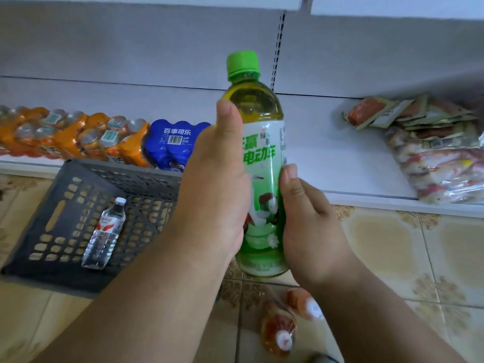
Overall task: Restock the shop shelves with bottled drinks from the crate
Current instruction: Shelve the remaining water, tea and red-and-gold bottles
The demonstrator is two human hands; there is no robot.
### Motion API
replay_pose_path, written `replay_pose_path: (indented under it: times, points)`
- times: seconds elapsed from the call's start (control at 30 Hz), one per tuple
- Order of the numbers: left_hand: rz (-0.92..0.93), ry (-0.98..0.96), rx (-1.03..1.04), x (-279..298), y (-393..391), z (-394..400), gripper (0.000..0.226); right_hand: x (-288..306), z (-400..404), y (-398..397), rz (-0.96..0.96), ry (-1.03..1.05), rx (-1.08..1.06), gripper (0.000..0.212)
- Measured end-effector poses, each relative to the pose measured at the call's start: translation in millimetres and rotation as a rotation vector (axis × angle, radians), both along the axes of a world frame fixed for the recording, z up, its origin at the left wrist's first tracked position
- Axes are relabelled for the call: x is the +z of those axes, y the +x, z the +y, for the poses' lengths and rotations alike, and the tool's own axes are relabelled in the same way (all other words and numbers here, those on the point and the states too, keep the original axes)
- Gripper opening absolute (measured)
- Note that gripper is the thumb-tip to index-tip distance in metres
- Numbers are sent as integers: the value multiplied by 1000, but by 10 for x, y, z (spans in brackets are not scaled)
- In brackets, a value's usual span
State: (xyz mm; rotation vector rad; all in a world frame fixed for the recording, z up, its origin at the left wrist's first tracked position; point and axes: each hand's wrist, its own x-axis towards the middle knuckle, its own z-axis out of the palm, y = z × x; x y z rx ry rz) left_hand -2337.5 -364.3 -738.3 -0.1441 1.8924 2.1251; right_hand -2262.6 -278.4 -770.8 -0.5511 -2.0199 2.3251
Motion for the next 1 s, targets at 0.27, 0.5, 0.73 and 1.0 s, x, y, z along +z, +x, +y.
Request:
replay_pose_path:
  times: [0.27,0.5,0.73,1.0]
  points:
    - [80,-175,-117,2103,367,236,62,2023,207,365,35,41,-161,54]
    - [43,-161,-229,3862,797,433,97,3741,393,864,6,68,-218,51]
    - [46,22,-213,5086,1090,618,61,5042,640,1110,44,188,-162,50]
    - [145,44,-205,5521,1076,599,68,5837,766,1096,134,576,-63,38]
